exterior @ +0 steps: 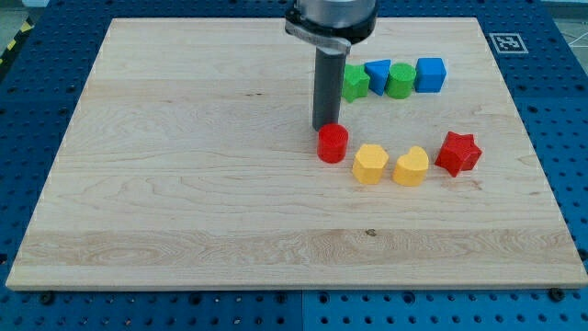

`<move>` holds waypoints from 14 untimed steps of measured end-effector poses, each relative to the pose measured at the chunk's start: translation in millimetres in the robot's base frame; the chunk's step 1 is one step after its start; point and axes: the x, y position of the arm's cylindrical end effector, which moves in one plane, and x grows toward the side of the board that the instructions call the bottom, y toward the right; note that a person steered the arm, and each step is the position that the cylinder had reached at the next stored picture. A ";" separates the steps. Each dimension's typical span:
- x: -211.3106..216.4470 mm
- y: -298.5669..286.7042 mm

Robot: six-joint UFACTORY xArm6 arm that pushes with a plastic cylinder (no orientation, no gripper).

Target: Push the red star a bit down and left

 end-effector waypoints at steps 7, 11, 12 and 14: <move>-22.2 -19.3; -5.3 201.5; -4.9 184.8; 23.4 180.0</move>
